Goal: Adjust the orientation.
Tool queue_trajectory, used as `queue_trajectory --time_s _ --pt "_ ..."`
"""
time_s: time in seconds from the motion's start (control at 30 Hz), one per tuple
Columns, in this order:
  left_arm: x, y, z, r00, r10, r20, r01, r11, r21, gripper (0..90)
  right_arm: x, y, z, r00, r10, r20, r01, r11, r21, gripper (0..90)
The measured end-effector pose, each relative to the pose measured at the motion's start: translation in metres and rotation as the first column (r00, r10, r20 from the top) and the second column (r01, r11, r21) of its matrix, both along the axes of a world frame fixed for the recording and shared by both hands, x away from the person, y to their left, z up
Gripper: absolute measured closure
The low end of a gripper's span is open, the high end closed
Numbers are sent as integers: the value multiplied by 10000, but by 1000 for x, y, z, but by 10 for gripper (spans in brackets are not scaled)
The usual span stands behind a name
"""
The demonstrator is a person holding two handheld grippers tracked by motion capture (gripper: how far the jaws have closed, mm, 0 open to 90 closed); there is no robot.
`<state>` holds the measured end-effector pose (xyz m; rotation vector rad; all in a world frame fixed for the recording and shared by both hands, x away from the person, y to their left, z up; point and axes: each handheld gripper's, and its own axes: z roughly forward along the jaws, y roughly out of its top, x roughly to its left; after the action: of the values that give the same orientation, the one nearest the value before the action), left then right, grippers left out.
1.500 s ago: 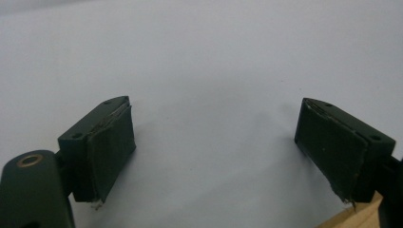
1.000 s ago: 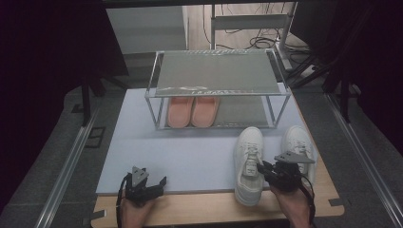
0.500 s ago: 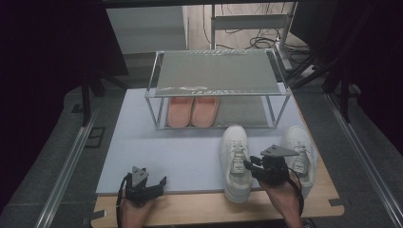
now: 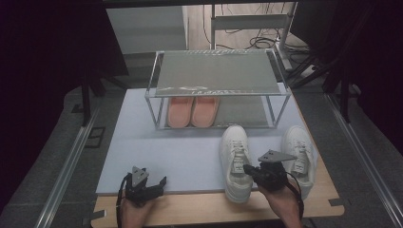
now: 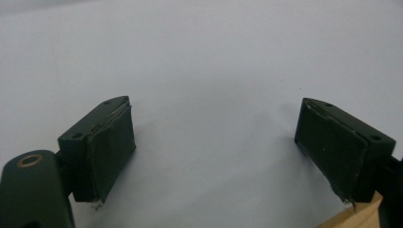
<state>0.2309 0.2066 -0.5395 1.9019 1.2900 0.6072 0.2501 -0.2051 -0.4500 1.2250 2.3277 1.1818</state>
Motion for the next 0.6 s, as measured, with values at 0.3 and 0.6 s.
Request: queue_trajectory --time_s 0.3,0.6 --pt "0 0 0 10000 2 0 -2 10000 3 129 0 -21 4 9967 -790 164 795 9964 -287 850" --pt "0 0 0 10000 -10 -9 10 10000 19 129 6 -30 18 9933 -1082 400 1097 9932 -390 639"
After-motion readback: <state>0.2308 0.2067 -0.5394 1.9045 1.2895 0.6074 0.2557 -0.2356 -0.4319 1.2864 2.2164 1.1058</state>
